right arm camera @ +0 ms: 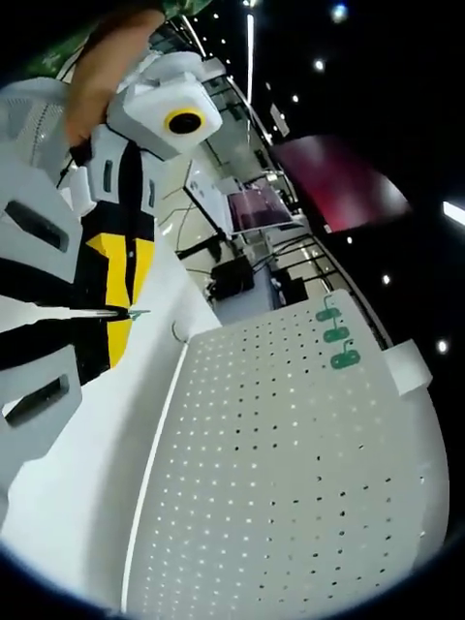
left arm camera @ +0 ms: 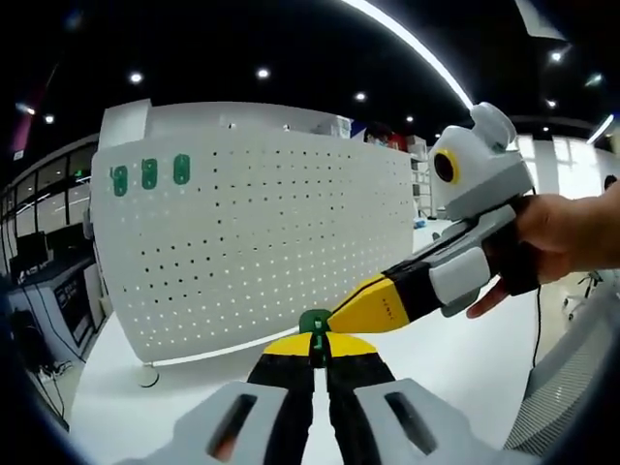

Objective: Insert the hook assembly into the mounting plate slot until the hook locks in place.

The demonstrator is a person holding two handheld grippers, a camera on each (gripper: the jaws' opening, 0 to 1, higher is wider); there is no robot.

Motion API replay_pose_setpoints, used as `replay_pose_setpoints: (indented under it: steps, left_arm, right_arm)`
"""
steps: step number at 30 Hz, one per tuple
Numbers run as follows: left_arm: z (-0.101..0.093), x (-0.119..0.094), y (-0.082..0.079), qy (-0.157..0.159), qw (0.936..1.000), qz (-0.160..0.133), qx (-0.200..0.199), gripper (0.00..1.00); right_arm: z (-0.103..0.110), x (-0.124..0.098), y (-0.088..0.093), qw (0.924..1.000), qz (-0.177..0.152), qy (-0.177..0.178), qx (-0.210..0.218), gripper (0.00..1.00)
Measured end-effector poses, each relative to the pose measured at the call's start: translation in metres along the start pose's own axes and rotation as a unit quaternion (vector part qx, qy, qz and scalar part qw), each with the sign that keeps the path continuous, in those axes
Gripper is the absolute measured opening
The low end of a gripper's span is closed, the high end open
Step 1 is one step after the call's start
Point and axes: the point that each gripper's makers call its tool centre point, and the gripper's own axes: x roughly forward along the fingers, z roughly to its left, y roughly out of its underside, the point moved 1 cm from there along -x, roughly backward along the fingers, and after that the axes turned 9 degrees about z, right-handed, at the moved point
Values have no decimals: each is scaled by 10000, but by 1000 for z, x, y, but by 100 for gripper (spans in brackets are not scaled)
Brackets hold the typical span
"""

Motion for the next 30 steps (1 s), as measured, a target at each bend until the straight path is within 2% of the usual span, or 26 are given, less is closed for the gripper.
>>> replay_pose_setpoints:
  steps: [6,17,23,30]
  left_arm:
    - [-2,-1,0,19,10000,11,-79,2]
    - [-4,-1,-7,56,9998,-50,-170,3]
    - [-3,-1,-10,43,9997,-90,-209,3]
    - [-1,-1,-12,10,9996,-107,-256,3]
  right_arm:
    - [0,-1,-1,9999,-43,42,-88,1]
    - [-5,-14,-10,9986,-240,295,-355,15]
    - [-11,-30,-15,9964,-341,511,-591,21]
    - [-16,-57,-28,9930,-599,740,-694,30]
